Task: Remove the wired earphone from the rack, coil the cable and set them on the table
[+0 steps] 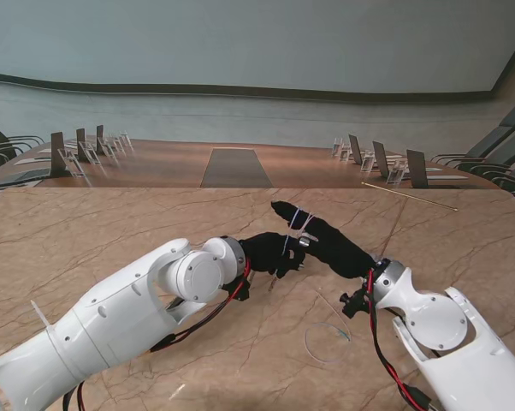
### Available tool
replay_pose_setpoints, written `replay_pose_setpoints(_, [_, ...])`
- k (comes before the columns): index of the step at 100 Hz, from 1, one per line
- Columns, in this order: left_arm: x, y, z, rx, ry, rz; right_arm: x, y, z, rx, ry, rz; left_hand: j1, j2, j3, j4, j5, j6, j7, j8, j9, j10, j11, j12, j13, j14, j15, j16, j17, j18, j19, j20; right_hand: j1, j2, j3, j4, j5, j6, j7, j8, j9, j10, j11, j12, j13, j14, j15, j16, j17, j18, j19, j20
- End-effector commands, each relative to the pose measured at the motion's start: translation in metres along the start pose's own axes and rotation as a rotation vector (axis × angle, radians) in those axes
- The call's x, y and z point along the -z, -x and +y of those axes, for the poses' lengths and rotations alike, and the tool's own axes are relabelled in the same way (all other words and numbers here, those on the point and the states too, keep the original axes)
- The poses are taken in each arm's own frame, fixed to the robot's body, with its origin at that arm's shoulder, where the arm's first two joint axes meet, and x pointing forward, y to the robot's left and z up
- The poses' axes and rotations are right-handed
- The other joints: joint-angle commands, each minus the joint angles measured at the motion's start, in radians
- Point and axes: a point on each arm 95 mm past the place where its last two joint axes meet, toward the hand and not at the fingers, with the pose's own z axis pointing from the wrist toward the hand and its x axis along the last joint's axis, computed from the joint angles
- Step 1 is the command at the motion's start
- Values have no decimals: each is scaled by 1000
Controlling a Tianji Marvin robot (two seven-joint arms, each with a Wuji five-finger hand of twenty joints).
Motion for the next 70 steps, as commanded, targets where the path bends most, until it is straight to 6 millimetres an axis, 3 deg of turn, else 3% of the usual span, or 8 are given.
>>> replay_pose_setpoints(1, [-4,-1,3,12,6,-3,-1,-9,-1,7,-4,35,79,34,-15,-17,-25,-23,-16,9,-17,15,-14,-9,-13,7,-10,-6,-18,-17,-1,-8,7,6,-25,-14,-10,-50,8,20,-17,-12,14,15,-14,-30,16,-15,2,-35,25,-7])
replay_pose_setpoints(14, [-8,-1,4,18,9,-6,-3,-16,-4,-4,-17,62,78,37,-17,-17,-30,-31,-16,10,-27,11,-14,-12,-25,3,-15,-7,-28,-23,-6,-12,20,6,-29,-11,-14,-55,36,59,-18,-8,42,28,-14,-25,38,-11,4,-32,46,-20])
replay_pose_setpoints(22, [-10,0,3,18,11,-7,-4,-20,-6,-16,-28,78,79,37,-17,-17,-30,-32,-16,11,-29,28,-14,-13,-27,4,-16,-7,-30,-24,-6,-13,32,8,-32,-10,-17,-60,41,65,-16,-1,59,35,-11,-18,53,-6,7,-29,59,-24])
replay_pose_setpoints(25, [-10,0,3,18,12,-8,-5,-21,-7,-20,-31,83,79,38,-17,-17,-30,-32,-16,11,-30,12,-13,-13,-28,4,-17,-7,-31,-24,-7,-13,44,8,-36,-9,-17,-61,48,69,-17,3,74,42,-12,-14,65,-2,9,-26,68,-29])
replay_pose_setpoints(35, [-12,2,2,13,15,-13,-5,-25,-10,-34,-42,95,78,39,-17,-17,-31,-34,-17,11,-33,28,-13,-15,-29,3,-17,-7,-32,-24,-7,-14,74,13,-47,-5,-20,-65,61,75,-18,8,93,49,-11,-8,85,2,11,-23,90,-39])
replay_pose_setpoints(40, [-13,3,1,9,17,-17,-5,-27,-12,-40,-46,101,78,39,-17,-17,-32,-34,-17,11,-33,8,-11,-15,-31,2,-17,-7,-34,-26,-8,-14,88,15,-50,-2,-21,-68,66,76,-15,11,100,51,-7,-4,93,3,16,-20,99,-42])
replay_pose_setpoints(48, [-14,5,0,6,16,-21,-5,-29,-15,-49,-54,109,78,38,-17,-17,-31,-34,-17,10,-34,26,-12,-16,-31,2,-17,-7,-34,-25,-8,-14,113,21,-69,3,-22,-69,78,75,-17,20,126,61,2,8,109,5,19,-14,126,-55])
replay_pose_setpoints(70, [-16,12,-4,-5,13,-37,-2,-36,-19,-63,-77,127,78,40,-17,-17,-33,-36,-16,11,-37,23,-9,-15,-35,0,-19,-7,-37,-27,-9,-15,147,32,-84,10,-26,-73,99,73,-18,32,160,75,23,25,121,8,25,-4,173,-69])
